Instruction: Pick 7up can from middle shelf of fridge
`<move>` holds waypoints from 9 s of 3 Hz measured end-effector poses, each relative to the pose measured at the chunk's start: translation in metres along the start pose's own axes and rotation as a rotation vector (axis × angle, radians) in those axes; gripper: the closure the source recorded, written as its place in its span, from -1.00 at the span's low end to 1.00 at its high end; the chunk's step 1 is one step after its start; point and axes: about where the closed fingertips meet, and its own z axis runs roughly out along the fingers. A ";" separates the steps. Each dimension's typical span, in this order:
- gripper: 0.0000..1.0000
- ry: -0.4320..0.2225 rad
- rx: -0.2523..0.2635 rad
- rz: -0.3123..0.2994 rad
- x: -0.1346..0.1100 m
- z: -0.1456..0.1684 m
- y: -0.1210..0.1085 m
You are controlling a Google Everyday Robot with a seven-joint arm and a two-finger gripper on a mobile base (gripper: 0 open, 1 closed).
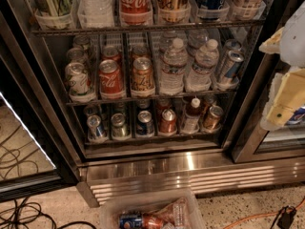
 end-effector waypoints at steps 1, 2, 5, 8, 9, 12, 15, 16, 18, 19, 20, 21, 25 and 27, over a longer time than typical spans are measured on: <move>-1.00 0.000 0.000 0.000 0.000 0.000 0.000; -1.00 -0.016 0.000 0.009 -0.003 0.004 0.003; -1.00 -0.294 -0.158 0.168 -0.038 0.045 0.051; -1.00 -0.397 -0.201 0.137 -0.080 0.058 0.068; -1.00 -0.486 -0.200 0.153 -0.106 0.075 0.086; -1.00 -0.912 -0.142 0.168 -0.248 0.133 0.120; -1.00 -1.022 -0.150 0.143 -0.312 0.166 0.121; -1.00 -1.096 -0.138 0.140 -0.350 0.180 0.127; -1.00 -1.176 -0.042 0.191 -0.395 0.192 0.150; -1.00 -1.159 0.065 0.212 -0.405 0.197 0.130; -1.00 -1.142 0.095 0.233 -0.402 0.200 0.122; -1.00 -1.150 0.095 0.235 -0.403 0.200 0.123; -1.00 -1.150 0.235 0.284 -0.377 0.231 0.072; -0.62 -1.190 0.238 0.225 -0.400 0.238 0.050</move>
Offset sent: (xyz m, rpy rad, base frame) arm -0.0037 0.0076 -0.0137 0.0390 0.0135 -0.0111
